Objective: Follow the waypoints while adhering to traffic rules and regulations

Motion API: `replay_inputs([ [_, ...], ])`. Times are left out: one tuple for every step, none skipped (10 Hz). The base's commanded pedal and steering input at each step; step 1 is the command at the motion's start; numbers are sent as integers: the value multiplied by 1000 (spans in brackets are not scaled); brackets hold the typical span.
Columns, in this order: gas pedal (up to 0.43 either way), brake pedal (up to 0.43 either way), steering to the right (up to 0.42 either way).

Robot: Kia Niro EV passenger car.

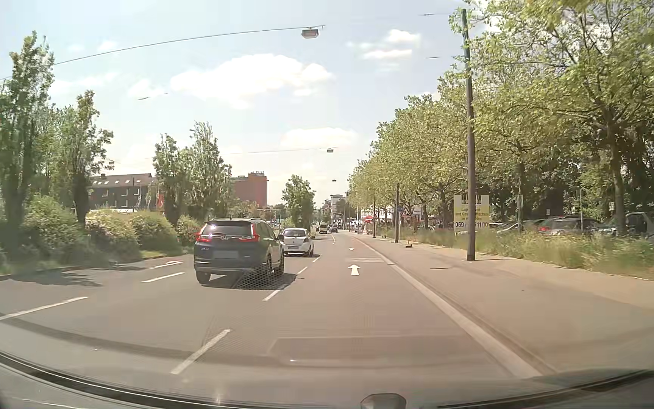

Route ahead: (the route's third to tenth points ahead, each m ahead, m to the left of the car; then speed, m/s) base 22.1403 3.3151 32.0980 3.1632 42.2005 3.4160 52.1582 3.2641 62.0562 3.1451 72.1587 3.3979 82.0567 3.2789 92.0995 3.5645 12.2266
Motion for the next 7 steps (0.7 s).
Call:
replay_inputs([
  [39, 30, 3],
  [39, 30, 3],
  [39, 30, 3],
  [39, 30, 3],
  [39, 30, 2],
  [39, 30, 2],
  [39, 30, 2],
])
